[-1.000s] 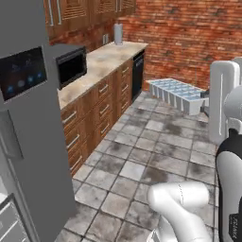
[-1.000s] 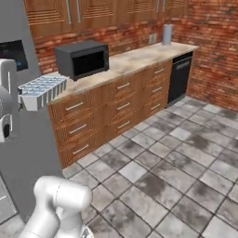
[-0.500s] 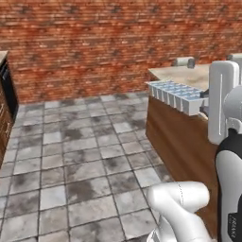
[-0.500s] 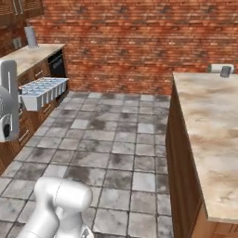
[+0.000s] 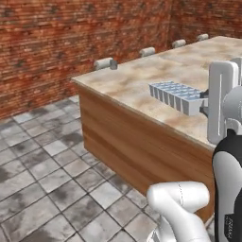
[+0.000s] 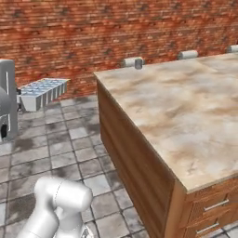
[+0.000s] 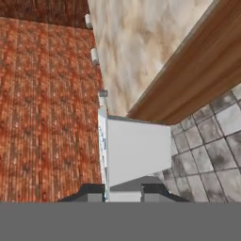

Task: Open the freezer door, pick up the ice cube tray from the freezer, and place it on the dining counter.

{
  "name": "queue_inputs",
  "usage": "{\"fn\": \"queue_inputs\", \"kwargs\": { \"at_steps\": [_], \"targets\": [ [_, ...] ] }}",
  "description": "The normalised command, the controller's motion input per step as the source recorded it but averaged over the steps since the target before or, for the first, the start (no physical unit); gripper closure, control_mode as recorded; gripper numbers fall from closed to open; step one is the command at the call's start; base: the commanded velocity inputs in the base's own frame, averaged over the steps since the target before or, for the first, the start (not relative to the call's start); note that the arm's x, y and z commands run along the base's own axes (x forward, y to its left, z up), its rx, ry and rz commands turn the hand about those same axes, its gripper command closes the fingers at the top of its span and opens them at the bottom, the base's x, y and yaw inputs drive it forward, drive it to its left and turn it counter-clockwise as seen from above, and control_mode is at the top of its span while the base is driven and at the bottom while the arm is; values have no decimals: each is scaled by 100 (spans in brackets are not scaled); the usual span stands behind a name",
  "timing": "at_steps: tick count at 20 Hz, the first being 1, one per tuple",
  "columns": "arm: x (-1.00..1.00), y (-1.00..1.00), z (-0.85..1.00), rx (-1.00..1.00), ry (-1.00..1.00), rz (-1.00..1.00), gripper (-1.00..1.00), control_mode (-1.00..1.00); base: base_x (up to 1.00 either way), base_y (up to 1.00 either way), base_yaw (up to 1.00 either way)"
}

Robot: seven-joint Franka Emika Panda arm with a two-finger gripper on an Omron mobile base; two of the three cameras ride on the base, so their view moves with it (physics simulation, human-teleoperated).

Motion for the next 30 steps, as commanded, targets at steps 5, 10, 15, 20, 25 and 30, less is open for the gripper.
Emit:
{"fn": "queue_inputs", "kwargs": {
  "at_steps": [5, 10, 15, 20, 25, 30],
  "targets": [
    [0, 0, 0, 0, 0, 0, 100, 100, 96, 88, -61],
    [0, 0, 0, 0, 0, 0, 100, 100, 92, 88, -62],
    [0, 0, 0, 0, 0, 0, 100, 100, 69, 94, -63],
    [0, 0, 0, 0, 0, 0, 100, 100, 45, 100, -59],
    [0, 0, 0, 0, 0, 0, 100, 100, 11, 100, -54],
    [0, 0, 0, 0, 0, 0, 100, 100, 43, 97, -47]
  ]
}}
